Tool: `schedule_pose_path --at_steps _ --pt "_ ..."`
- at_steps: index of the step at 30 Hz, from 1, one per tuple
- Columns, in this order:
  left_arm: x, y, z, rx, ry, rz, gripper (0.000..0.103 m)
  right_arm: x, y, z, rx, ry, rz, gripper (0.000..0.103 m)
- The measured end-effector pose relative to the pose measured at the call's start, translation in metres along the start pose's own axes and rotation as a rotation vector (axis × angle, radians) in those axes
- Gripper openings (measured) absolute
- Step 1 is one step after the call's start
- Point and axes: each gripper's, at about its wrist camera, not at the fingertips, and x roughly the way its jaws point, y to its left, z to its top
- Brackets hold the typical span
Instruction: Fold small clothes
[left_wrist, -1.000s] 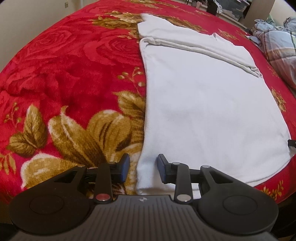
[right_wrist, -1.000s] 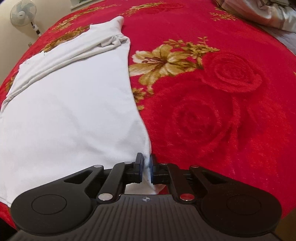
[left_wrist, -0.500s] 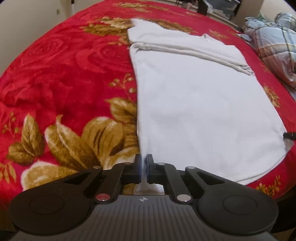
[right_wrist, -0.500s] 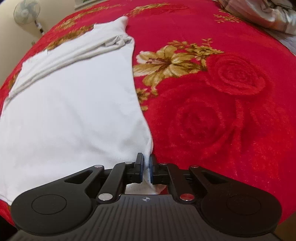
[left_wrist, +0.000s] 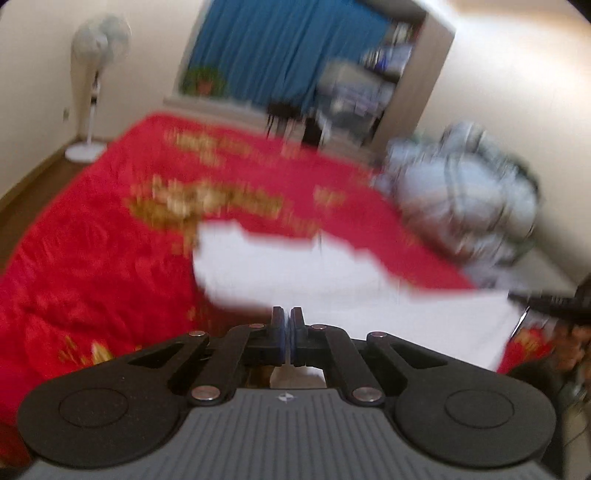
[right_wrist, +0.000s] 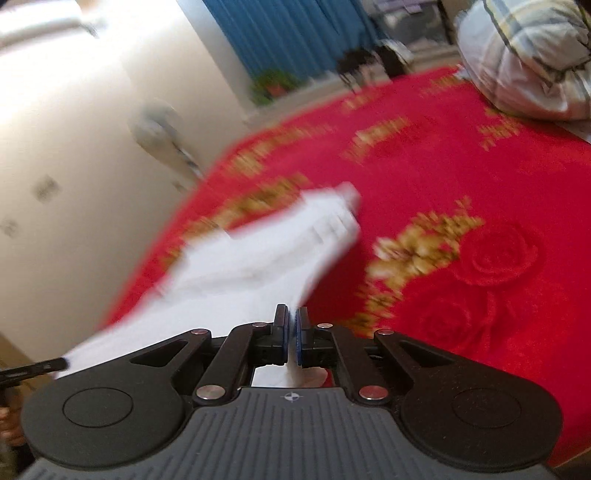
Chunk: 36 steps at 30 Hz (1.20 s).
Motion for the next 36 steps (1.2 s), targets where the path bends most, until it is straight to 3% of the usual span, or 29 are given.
schedule_pose_path --at_steps 3,6,11,14,16,18,21,23,25,27,34,35,36 --pt "-0.011 0.01 0.012 -0.055 -0.044 -0.03 0.002 -0.036 0.006 0.004 0.02 -0.073 0.07 0.003" --pt "0.045 0.026 0.024 -0.063 0.014 -0.009 0.002 -0.017 -0.004 0.014 0.057 -0.067 0.05 0.003" --pt "0.206 0.1 0.059 -0.143 0.165 0.064 0.002 0.119 -0.036 0.05 0.095 0.064 -0.082 0.003" --pt "0.278 0.15 0.073 -0.283 0.25 0.128 0.004 0.211 -0.068 0.072 0.159 0.129 -0.186 0.004" --pt "0.288 0.17 0.074 -0.313 0.211 0.166 0.014 0.248 -0.088 0.082 0.162 0.1 -0.314 0.008" --pt "0.29 0.179 0.07 -0.317 0.21 0.15 0.047 0.259 -0.093 0.079 0.065 0.047 -0.355 0.008" --pt "0.298 0.175 0.062 -0.207 0.306 0.135 0.051 0.272 -0.112 0.065 0.099 0.197 -0.306 0.013" --pt "0.309 0.167 0.052 -0.133 0.372 0.135 0.051 0.277 -0.111 0.06 0.056 0.249 -0.244 0.018" --pt "0.32 0.161 0.046 -0.076 0.395 0.17 0.051 0.285 -0.103 0.055 -0.039 0.27 -0.244 0.027" --pt "0.331 0.156 0.043 -0.047 0.411 0.169 0.051 0.291 -0.101 0.057 -0.057 0.282 -0.224 0.035" --pt "0.357 0.134 0.047 0.057 0.274 0.161 0.05 0.319 -0.086 0.063 -0.12 0.244 -0.224 0.035" --pt "0.36 0.132 0.048 0.056 0.263 0.157 0.037 0.323 -0.086 0.064 -0.125 0.234 -0.233 0.035" --pt "0.363 0.132 0.049 0.056 0.258 0.147 0.008 0.328 -0.086 0.064 -0.13 0.231 -0.237 0.035"
